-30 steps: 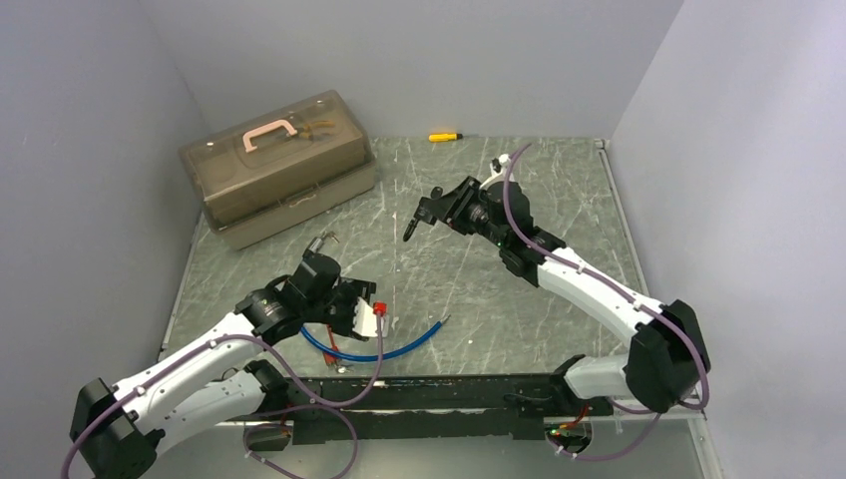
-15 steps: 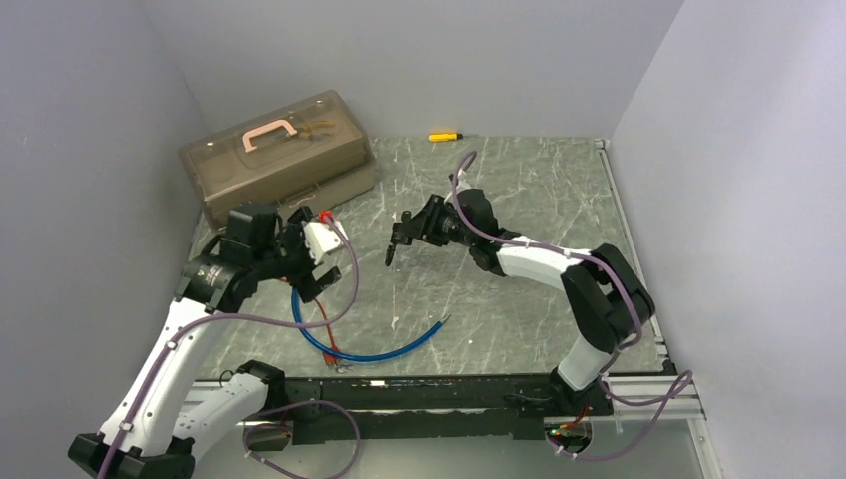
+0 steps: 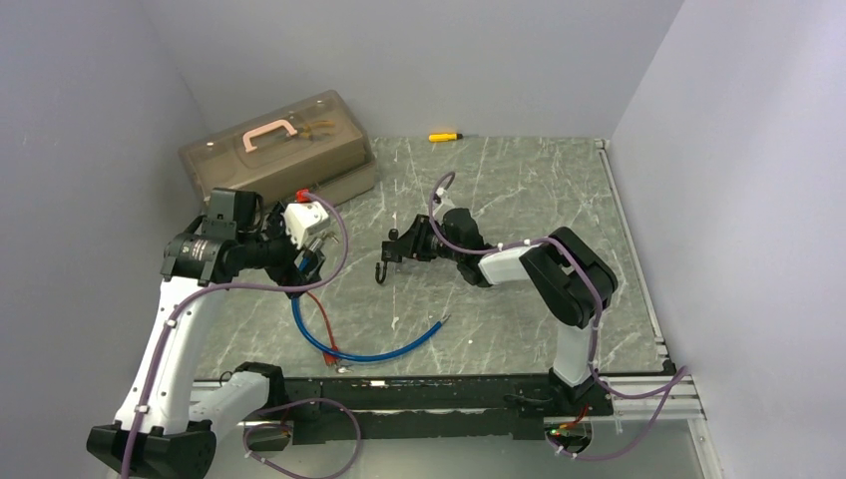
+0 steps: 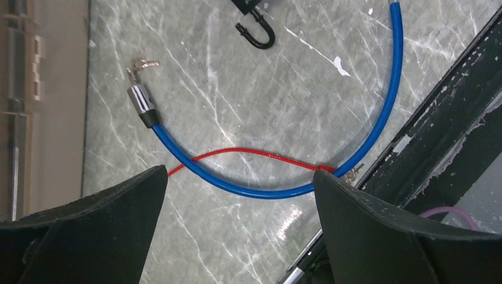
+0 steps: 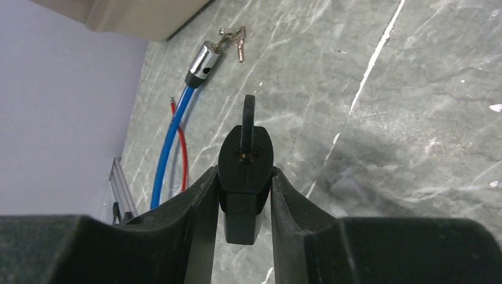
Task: Unlock with the key
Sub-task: Place the lock at the center of the board.
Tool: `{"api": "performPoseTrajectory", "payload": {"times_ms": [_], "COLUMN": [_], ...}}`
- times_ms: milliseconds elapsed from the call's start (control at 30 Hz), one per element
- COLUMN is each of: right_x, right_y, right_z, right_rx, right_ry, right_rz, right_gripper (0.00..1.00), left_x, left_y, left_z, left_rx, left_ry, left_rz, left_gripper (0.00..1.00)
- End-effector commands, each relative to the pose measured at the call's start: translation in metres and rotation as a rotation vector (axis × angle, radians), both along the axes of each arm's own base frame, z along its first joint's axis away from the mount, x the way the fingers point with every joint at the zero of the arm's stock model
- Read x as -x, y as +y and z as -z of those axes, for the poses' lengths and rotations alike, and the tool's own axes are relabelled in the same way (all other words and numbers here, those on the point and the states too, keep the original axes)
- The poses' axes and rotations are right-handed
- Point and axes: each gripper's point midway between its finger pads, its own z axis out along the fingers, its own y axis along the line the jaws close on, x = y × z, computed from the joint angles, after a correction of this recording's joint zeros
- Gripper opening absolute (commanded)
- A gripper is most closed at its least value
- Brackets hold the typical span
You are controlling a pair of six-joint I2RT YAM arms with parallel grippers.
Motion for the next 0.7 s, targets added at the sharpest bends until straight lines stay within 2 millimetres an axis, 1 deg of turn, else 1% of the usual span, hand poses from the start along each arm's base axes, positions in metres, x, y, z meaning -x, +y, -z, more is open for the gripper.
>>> {"api": "performPoseTrajectory", "payload": {"times_ms": [0,167,200,233,300,400,500,533,667], "right_x": [-0.010,-0.005,-0.003,-0.001,0.000,0.000,-0.002,-0.003,-0.002], "right_y": [0.004,-0.008,-0.011,-0.013,-0.016,-0.017,-0.018,-0.018,-0.025], "right_z": [-0.036,-0.018,-0.015,-0.012,-0.008,-0.007,-0.006,-0.005,-0.001], "right_rx": [-0.053,0.010,0.022,0.033,0.053,0.071,0.097,0.110,0.175], "right_ry": [-0.159,-0.126,-0.120,-0.112,-0.102,-0.093,-0.082,-0.075,-0.047], "right_rz": [-0.008,0.018,0.022,0.022,0.025,0.032,0.031,0.030,0.041], "right_gripper": [0.00,0.00,0.03,0.09,0.24,0.39,0.49,0.58,0.80], "left_x": [0.007,0.001,0.000,-0.001,-0.001,-0.001,0.000,0.001,0.004], "left_y": [0.000,0.000,-0.001,0.000,-0.002,-0.004,-0.003,-0.003,-0.003], "left_z": [0.005,0.008,0.009,0.010,0.012,0.015,0.017,0.018,0.018], "left_rx": [0.007,0.008,0.009,0.010,0.020,0.033,0.035,0.035,0.038], "left_ry": [0.021,0.027,0.029,0.032,0.039,0.040,0.026,0.025,0.020], "left_rz": [0.018,0.009,0.006,0.001,0.002,0.000,-0.012,-0.012,-0.010], "left_gripper": [0.99,0.99,0.99,0.99,0.99,0.99,0.99,1.00,0.99]}}
